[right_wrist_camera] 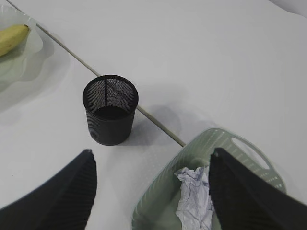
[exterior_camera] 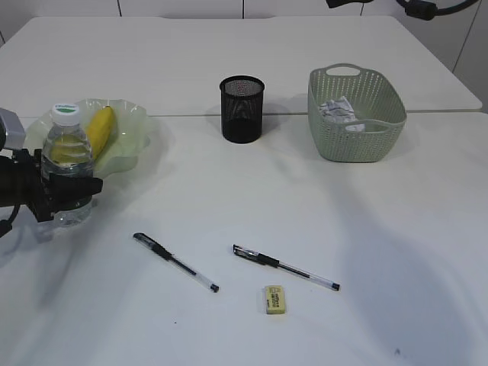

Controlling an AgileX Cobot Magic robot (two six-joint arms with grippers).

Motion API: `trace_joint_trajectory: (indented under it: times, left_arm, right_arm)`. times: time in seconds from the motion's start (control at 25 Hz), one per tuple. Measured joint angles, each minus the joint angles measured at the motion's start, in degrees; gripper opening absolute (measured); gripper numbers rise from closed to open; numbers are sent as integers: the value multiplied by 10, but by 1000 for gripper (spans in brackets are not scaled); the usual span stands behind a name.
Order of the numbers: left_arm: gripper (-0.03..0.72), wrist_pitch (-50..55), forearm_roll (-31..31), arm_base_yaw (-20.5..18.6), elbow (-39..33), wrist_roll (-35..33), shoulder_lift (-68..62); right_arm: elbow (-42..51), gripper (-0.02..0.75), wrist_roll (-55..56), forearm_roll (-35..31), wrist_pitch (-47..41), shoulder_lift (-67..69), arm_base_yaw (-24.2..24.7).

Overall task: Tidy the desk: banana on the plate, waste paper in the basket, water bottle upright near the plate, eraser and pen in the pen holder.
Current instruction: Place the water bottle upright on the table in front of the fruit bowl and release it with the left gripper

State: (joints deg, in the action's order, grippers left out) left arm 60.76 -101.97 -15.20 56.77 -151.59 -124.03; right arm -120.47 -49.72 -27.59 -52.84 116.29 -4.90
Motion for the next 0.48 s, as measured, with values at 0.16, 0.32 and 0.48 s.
trace_joint_trajectory:
  times: [0.16, 0.32, 0.48]
  left_arm:
    - [375, 0, 0, 2, 1, 0, 0]
    - [375, 0, 1, 2, 13, 0, 0]
    - [375, 1, 1, 8, 21, 0, 0]
  right_arm:
    - [0, 538, 0, 0, 1, 0, 0]
    - [0, 538, 0, 0, 1, 0, 0]
    - [0, 538, 0, 0, 1, 0, 0]
